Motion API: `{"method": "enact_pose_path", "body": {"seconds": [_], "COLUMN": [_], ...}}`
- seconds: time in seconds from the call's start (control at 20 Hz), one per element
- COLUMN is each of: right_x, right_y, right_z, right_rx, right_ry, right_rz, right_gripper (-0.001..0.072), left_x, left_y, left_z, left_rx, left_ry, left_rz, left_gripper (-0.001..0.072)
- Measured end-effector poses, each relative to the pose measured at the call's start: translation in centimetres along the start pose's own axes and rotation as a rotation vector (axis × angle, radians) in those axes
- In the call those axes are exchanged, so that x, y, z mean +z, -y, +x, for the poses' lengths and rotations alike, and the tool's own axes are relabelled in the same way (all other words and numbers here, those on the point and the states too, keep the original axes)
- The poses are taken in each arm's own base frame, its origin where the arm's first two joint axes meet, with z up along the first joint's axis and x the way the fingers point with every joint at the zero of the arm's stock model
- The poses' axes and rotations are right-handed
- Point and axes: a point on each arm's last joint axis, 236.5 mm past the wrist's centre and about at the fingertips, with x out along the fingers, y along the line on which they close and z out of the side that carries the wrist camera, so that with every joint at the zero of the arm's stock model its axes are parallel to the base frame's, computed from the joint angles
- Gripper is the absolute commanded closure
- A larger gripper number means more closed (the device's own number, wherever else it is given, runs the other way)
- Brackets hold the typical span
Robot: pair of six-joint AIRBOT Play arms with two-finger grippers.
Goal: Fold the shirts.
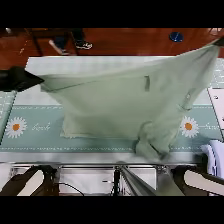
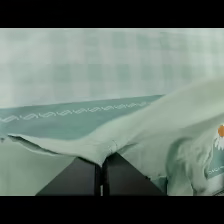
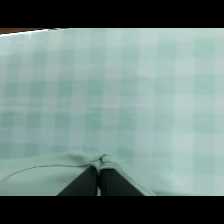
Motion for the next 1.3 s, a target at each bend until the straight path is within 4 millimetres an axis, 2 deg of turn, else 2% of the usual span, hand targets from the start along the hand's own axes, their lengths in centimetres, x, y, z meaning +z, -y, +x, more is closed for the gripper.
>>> {"method": "enact_pose_path", "body": {"seconds": [0.15, 0.25, 0.4, 0.55, 0.7, 0.75, 0.8, 0.85, 0.95, 1.0, 1.1, 1.2, 1.3], "right_x": [1.7, 2.9, 3.4, 2.0, -1.1, -2.2, -3.0, -3.6, -3.7, -3.7, -4.1, -6.6, -9.9], "right_y": [-0.1, 0.0, 0.6, 2.0, 3.1, 3.3, 3.5, 3.5, 3.1, 2.9, 4.2, 6.8, 8.5], "right_z": [6.5, 9.9, 14.9, 19.4, 23.3, 24.2, 24.8, 25.1, 24.6, 23.6, 20.7, 17.5, 15.2], "right_rx": [0.013, 0.016, 0.014, 0.003, 0.005, 0.005, 0.007, 0.011, 0.038, 0.047, 0.011, -0.055, -0.061], "right_ry": [0.012, 0.044, 0.057, 0.009, -0.100, -0.135, -0.166, -0.185, -0.199, -0.208, -0.247, -0.360, -0.468], "right_rz": [-0.016, -0.020, -0.010, 0.010, 0.035, 0.045, 0.055, 0.060, 0.065, 0.048, -0.005, -0.036, 0.016], "right_gripper": [0.0682, 0.0681, 0.0680, 0.0680, 0.0661, 0.0565, 0.0441, 0.0345, 0.0329, 0.0328, 0.0328, 0.0321, 0.0321], "left_x": [1.1, 1.8, 3.4, 4.9, 4.4, 4.0, 3.8, 3.5, 3.9, 4.0, 3.3, 1.5, -0.9], "left_y": [-3.9, -6.2, -8.6, -9.9, -10.6, -10.9, -10.8, -10.9, -11.1, -11.5, -13.1, -15.3, -16.0], "left_z": [5.3, 8.4, 12.0, 15.2, 18.6, 19.6, 20.3, 20.8, 20.5, 19.6, 16.5, 12.3, 9.2], "left_rx": [-0.006, -0.009, -0.029, -0.061, -0.074, -0.070, -0.076, -0.079, -0.091, -0.094, -0.068, -0.017, -0.003], "left_ry": [-0.064, -0.095, -0.094, -0.064, -0.087, -0.095, -0.103, -0.112, -0.119, -0.132, -0.190, -0.244, -0.254], "left_rz": [-0.080, -0.134, -0.191, -0.227, -0.252, -0.257, -0.263, -0.268, -0.268, -0.258, -0.226, -0.230, -0.280], "left_gripper": [0.0680, 0.0680, 0.0680, 0.0679, 0.0679, 0.0614, 0.0419, 0.0304, 0.0307, 0.0308, 0.0307, 0.0306, 0.0306]}}
